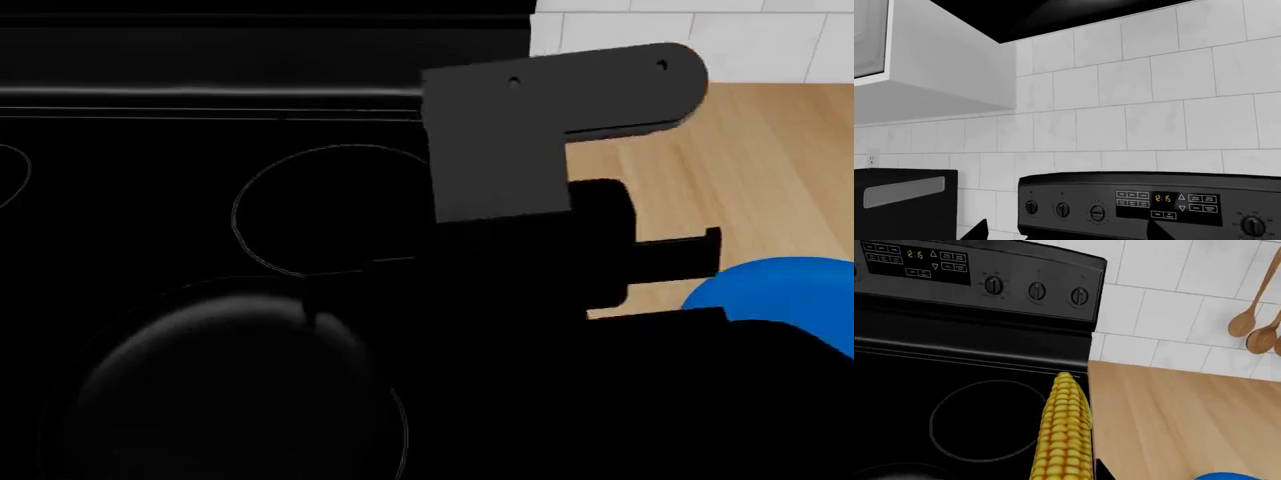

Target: Pick the corn from the pan and place it on the plate.

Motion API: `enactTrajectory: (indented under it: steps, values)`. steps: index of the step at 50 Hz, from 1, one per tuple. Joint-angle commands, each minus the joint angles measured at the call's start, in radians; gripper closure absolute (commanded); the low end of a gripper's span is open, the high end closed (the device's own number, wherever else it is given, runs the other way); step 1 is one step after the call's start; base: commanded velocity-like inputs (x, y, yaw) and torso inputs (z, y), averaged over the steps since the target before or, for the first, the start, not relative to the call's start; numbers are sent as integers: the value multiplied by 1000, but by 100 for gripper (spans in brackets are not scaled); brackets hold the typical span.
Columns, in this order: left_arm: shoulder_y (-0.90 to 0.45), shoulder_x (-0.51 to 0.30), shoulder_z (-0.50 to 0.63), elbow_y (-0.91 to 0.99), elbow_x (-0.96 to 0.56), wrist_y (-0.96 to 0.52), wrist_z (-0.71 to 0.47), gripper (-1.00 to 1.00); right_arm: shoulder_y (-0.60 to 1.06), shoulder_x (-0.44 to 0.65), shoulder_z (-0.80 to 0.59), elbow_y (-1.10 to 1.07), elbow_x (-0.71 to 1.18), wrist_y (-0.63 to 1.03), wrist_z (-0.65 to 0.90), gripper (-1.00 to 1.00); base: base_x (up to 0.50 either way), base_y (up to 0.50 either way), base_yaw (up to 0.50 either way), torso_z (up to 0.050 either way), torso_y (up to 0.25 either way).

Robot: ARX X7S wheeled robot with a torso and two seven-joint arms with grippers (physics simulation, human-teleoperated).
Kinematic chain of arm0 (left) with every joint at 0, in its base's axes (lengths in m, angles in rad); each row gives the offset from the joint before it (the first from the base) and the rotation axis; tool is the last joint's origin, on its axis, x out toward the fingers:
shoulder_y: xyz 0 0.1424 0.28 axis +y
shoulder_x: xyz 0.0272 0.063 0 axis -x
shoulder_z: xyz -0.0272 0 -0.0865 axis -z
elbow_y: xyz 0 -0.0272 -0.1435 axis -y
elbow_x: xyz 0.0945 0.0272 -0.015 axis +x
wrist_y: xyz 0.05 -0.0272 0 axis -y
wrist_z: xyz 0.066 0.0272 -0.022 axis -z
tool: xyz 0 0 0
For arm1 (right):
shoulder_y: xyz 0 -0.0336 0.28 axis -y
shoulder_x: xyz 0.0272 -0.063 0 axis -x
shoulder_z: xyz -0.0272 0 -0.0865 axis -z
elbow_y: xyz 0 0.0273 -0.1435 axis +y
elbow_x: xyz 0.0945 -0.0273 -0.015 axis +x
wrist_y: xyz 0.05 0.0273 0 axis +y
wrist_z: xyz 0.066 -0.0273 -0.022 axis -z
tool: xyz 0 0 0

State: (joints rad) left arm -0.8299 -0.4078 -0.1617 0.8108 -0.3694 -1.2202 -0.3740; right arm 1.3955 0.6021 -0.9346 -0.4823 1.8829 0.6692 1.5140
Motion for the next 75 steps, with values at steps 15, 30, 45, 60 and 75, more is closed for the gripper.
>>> enactTrajectory:
  steps: [15,30,45,60,75]
  values:
    - [-15,37,35,-103,18,70,13,-100,-9,278,63,48,-108,0,-33,100,0,0,0,0,0]
    - [9,38,41,-141,25,121,17,-100,-52,343,46,123,-161,-9,-28,100,0,0,0,0,0]
    - [24,37,39,-147,23,136,15,-100,-103,354,24,179,-195,-30,-49,100,0,0,0,0,0]
    - [32,34,35,-151,20,144,13,-100,-155,353,3,205,-220,-51,-68,100,0,0,0,0,0]
    - [29,35,46,-160,19,149,8,-100,-211,356,-8,228,-231,-83,-95,100,0,0,0,0,0]
